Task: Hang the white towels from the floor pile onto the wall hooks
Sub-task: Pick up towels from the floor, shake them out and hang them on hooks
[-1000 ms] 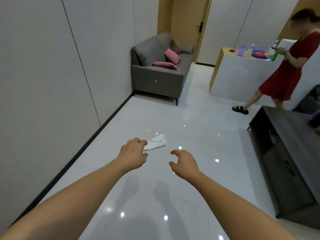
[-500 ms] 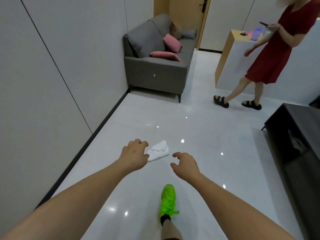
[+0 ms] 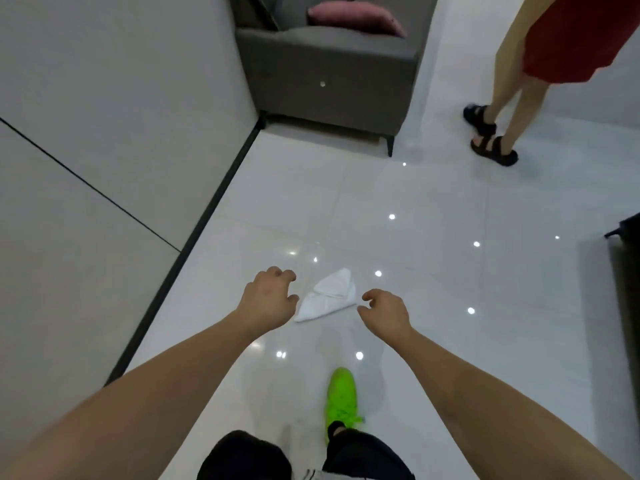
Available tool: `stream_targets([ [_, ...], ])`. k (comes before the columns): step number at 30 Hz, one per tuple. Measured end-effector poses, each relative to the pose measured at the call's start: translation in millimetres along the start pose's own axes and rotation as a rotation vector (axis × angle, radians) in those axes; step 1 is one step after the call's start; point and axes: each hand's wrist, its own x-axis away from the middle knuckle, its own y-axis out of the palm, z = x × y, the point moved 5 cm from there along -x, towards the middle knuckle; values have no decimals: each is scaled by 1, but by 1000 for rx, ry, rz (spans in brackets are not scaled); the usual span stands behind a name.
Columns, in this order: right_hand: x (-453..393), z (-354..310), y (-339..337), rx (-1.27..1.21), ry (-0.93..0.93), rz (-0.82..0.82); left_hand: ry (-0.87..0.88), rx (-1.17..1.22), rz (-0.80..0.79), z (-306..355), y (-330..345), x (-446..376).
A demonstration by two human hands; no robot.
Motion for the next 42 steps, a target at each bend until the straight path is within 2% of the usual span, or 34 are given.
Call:
stream_targets([
  [7, -115, 24, 46, -134, 186, -48, 1, 39, -110, -20, 57, -123],
  [15, -282, 114, 224, -325, 457, -74, 109, 37, -318, -73, 250, -308],
  [22, -404, 192, 365, -1076, 904, 97, 149, -32, -419, -140, 409, -421],
  [27, -451, 224, 426, -1292, 1085, 280, 170, -50, -468, -165, 475, -451],
  [30, -453, 222, 426, -1370, 1107, 401, 199, -49, -501, -167, 478, -451],
  [34, -426, 183, 376, -1326, 1008, 414, 234, -62, -499, -146, 426, -436],
  [37, -387, 140, 303, -1274, 896, 406, 301, -71, -498, -107, 355, -413],
  [42, -285, 73, 149, -1272, 772, 448, 440, -70, -431, 0, 205, -363],
])
